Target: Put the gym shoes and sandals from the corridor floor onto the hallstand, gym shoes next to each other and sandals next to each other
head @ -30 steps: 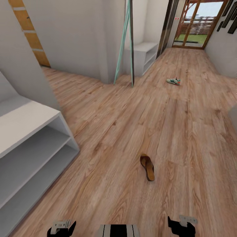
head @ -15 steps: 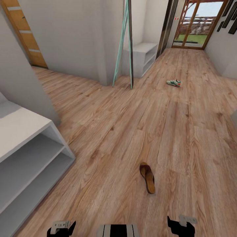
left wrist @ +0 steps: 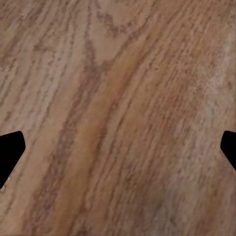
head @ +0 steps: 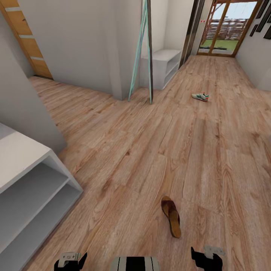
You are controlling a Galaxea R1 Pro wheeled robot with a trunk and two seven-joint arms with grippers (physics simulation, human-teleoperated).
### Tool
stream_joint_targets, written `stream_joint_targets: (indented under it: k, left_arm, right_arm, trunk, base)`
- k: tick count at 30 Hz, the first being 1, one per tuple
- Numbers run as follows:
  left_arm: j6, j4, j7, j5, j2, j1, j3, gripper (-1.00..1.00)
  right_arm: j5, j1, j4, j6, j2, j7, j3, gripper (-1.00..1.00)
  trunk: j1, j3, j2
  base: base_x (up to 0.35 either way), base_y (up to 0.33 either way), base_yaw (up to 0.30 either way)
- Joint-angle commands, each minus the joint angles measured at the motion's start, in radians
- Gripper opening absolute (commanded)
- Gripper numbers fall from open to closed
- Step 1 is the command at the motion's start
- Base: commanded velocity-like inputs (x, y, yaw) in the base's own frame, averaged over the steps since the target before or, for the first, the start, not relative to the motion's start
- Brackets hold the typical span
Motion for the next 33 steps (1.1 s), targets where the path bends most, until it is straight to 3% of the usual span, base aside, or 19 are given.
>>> stream_joint_targets:
  k: [1, 6, 12, 15, 18, 24, 29, 33]
  left_arm:
    - [-0.003, -0.002, -0.004, -0.010, -0.001, -0.001, 0.008, 1.00]
    - [0.001, -0.011, -0.004, -0.010, -0.006, -0.008, 0.006, 1.00]
    - [0.012, -0.018, -0.002, -0.009, -0.015, -0.021, 0.004, 1.00]
    - [0.015, -0.024, -0.002, -0.010, -0.021, -0.052, 0.003, 1.00]
    - [0.032, -0.024, -0.002, -0.011, -0.027, -0.114, 0.003, 1.00]
    - [0.122, -0.025, -0.001, -0.011, -0.031, -0.201, 0.003, 1.00]
    - [0.231, -0.033, -0.004, -0.011, -0.038, -0.264, 0.003, 1.00]
    - [0.272, -0.034, -0.004, -0.014, -0.047, -0.302, 0.002, 1.00]
  right_arm:
    - [-0.007, 0.000, -0.001, -0.004, 0.000, 0.004, -0.001, 1.00]
    - [-0.007, 0.000, -0.030, -0.003, -0.001, 0.005, 0.000, 1.00]
    - [0.007, 0.000, -0.153, 0.005, 0.000, 0.007, 0.002, 1.00]
    - [0.033, 0.000, -0.217, 0.022, 0.001, 0.007, 0.002, 1.00]
    - [0.088, 0.000, -0.290, 0.075, 0.002, 0.008, 0.002, 1.00]
    - [0.165, 0.000, -0.373, 0.182, 0.007, 0.008, 0.002, 1.00]
    - [0.195, 0.000, -0.396, 0.238, 0.009, 0.014, 0.005, 1.00]
    - [0.205, 0.000, -0.373, 0.250, 0.010, 0.047, 0.017, 1.00]
  trunk:
    - [0.000, -0.001, 0.000]
    - [0.000, -0.001, 0.000]
    - [0.000, -0.001, 0.000]
    - [0.000, -0.001, 0.000]
    - [0.000, -0.001, 0.000]
    - [0.000, -0.001, 0.000]
    - [0.000, -0.001, 0.000]
    - [0.000, -0.001, 0.000]
  base:
    - [0.329, 0.000, 0.000]
    - [0.329, 0.000, 0.000]
    - [0.178, 0.000, 0.000]
    - [0.062, 0.000, 0.000]
    - [0.025, 0.000, 0.000]
    - [0.010, 0.000, 0.000]
    - [0.003, 0.000, 0.000]
    - [0.000, 0.000, 0.000]
